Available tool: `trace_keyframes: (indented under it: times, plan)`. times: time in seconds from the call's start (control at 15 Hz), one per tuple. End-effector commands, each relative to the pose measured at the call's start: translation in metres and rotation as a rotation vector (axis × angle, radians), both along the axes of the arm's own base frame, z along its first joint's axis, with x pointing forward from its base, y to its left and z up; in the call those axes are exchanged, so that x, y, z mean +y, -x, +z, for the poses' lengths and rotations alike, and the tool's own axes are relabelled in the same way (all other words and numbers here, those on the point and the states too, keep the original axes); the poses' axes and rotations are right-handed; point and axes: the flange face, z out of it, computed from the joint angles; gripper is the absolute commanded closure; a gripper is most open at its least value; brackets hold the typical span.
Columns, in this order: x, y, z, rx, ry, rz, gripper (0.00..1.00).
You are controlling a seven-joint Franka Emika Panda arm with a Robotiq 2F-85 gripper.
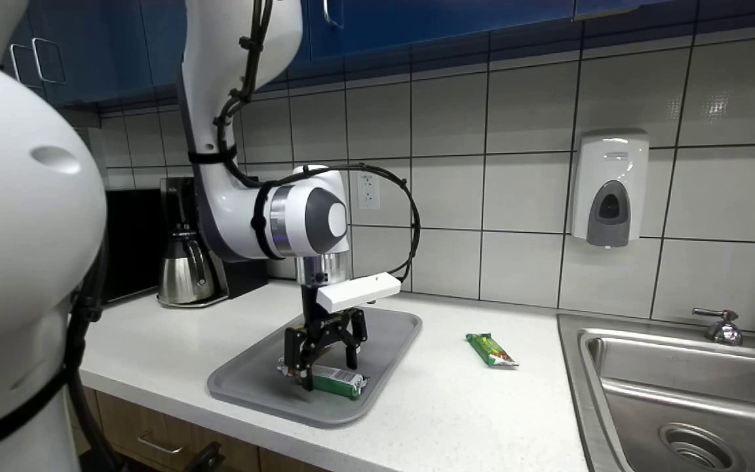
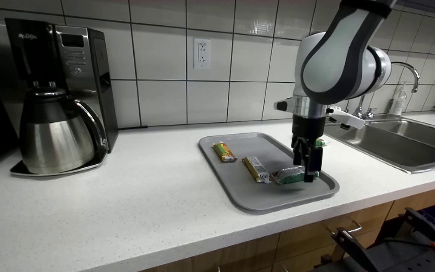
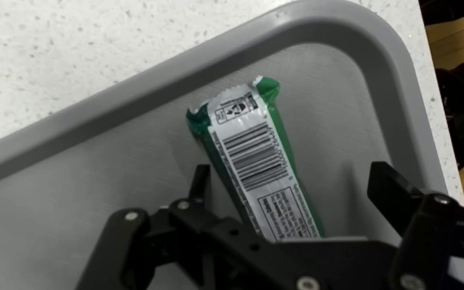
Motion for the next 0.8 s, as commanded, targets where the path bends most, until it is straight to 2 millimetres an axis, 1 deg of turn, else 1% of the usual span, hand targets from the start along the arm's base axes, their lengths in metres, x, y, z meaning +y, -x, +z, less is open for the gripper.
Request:
trace_keyframes:
  times: [0.0,0.13,0.2,0.27,0.47,0.73]
  plan:
    - [-0.0014,-0.003,-0.0025,-0.017,-0.008,0.034,0.0]
    - [-0.0011,-0.0029,-0.0043,-0.018,-0.008,0.034,0.0]
    - [-0.0011,-0.0026,-0.0052,-0.015,-0.009,0.029,0.25]
    - [-0.001,-0.0028,-0.0056,-0.016,-0.01,0.032,0.26]
    - [-0.0014,-0.0042,-0.0045,-0.023,-0.012,0.03,0.51]
    - [-0.0026,-0.0054,-0.0011,-0.033,-0.012,0.027,0.82]
